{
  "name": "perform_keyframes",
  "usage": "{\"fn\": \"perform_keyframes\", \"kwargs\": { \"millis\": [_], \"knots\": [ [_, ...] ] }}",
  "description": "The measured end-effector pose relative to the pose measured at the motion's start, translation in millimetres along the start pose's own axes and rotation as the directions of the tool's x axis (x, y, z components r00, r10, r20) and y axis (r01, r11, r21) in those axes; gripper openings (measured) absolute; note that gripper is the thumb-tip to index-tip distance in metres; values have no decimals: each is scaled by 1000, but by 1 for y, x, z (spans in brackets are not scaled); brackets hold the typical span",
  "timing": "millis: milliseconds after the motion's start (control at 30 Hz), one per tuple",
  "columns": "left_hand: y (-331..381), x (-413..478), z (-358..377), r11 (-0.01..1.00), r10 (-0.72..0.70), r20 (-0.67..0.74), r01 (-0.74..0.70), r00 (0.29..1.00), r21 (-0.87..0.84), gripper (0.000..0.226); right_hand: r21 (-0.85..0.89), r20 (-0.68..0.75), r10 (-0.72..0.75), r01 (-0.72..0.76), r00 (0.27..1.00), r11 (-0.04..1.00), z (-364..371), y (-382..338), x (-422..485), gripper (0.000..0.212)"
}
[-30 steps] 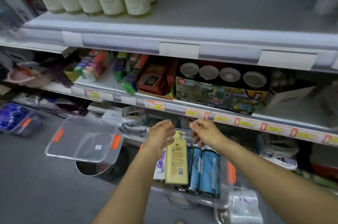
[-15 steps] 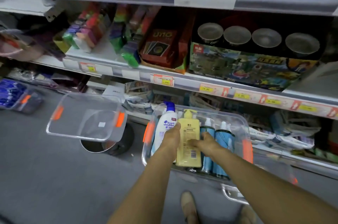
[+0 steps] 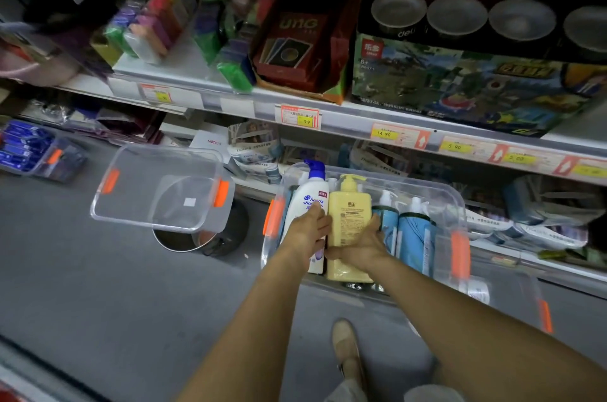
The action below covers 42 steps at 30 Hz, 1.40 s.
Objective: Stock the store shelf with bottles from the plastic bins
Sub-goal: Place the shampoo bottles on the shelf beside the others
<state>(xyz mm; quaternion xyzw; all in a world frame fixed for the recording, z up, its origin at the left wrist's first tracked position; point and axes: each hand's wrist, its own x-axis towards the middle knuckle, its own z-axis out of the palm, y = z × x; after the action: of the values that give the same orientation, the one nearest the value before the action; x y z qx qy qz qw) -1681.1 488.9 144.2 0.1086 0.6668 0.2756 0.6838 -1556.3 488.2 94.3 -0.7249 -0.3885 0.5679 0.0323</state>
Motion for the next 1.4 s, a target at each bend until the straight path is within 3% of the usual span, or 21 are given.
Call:
{"fn": "perform_keyframes", "kwargs": {
  "millis": [100, 200, 300, 467, 567, 700, 767, 867, 1100, 1233, 1400],
  "knots": [
    [-1, 8, 2, 999, -21, -32, 22, 999, 28, 33, 47, 40, -43, 41, 998, 998, -9, 3, -4, 142],
    [-5, 8, 9, 999, -10, -43, 12, 999, 43, 30, 156, 102, -105, 88, 989, 984, -32, 9, -13, 104],
    [-8, 0, 26, 1000, -11, -10, 10, 1000, -22, 33, 397, 254, -40, -66, 966, 915, -57, 14, -21, 90],
    [-1, -16, 56, 992, -18, 22, 20, 1000, -122, 59, 601, 572, -153, -284, 806, 747, -97, 8, -50, 62],
    [2, -21, 64, 993, -3, 104, 15, 995, -119, 71, 669, 646, -293, -339, 705, 661, -115, 5, -67, 73],
    [17, -35, 75, 984, 65, 150, -38, 987, -177, 78, 660, 701, -398, -328, 592, 675, -137, 1, -85, 84],
    [29, -49, 82, 977, 114, 106, -92, 988, -193, 87, 634, 729, -391, -336, 562, 697, -151, 1, -93, 86],
    [42, -65, 92, 960, 225, 23, -218, 974, -176, 103, 592, 739, -364, -289, 567, 752, -167, -4, -108, 86],
    [65, -110, 114, 923, 377, 14, -374, 926, -91, 95, 583, 614, -326, -135, 719, 801, -202, -12, -145, 72],
    [82, -138, 131, 885, 463, -28, -464, 886, -33, 73, 575, 473, -354, 22, 807, 818, -228, -18, -163, 67],
    [109, -169, 155, 790, 610, -5, -608, 792, 81, 81, 404, 372, -493, 341, 786, 849, -259, -29, -190, 72]
  ]
}}
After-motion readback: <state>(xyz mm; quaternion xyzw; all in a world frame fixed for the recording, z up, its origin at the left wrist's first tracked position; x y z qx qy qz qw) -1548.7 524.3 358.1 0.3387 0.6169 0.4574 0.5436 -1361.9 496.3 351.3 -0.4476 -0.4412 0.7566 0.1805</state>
